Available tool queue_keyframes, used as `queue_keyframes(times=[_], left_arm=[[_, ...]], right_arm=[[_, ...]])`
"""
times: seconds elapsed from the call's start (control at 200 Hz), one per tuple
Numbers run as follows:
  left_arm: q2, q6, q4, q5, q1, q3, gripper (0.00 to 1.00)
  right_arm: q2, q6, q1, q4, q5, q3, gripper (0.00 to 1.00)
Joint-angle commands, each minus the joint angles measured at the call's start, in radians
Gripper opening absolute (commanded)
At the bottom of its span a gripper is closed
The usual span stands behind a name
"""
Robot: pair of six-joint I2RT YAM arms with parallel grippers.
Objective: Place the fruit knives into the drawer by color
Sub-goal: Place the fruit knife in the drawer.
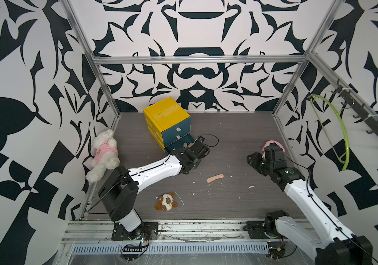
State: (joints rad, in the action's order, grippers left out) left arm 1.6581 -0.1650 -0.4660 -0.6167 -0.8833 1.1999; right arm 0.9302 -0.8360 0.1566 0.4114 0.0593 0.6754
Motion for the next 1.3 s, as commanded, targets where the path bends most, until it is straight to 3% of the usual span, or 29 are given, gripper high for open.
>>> queue_keyframes(times=[0.0,0.265,0.58,0.8,1.165,1.295], left_arm=[[0.077,-0.002,-0.066,-0.126,0.024,0.075,0.18],[0.209,0.005,-0.101,-0.126,0.065,0.174,0.20],[0.226,0.011,-0.089,-0.096,0.069,0.176,0.39],[0.139,0.003,-0.074,-0.050,0.070,0.163,0.55],[-0.124,-0.111,-0.011,0.288,0.068,0.076,1.00],[-0.215,-0.162,0.034,0.415,0.067,0.010,0.99]], right_arm=[[-0.013,-0.005,-0.003,-0.030,0.008,-0.002,0.44],[-0.030,0.000,-0.005,-0.027,0.013,-0.012,0.44],[-0.024,0.034,-0.004,-0.017,0.055,-0.010,0.46],[-0.018,0.061,-0.005,-0.002,0.071,-0.008,0.48],[0.028,0.105,-0.002,-0.009,0.146,0.000,0.51],[0.075,0.150,0.018,-0.018,0.205,0.006,0.51]])
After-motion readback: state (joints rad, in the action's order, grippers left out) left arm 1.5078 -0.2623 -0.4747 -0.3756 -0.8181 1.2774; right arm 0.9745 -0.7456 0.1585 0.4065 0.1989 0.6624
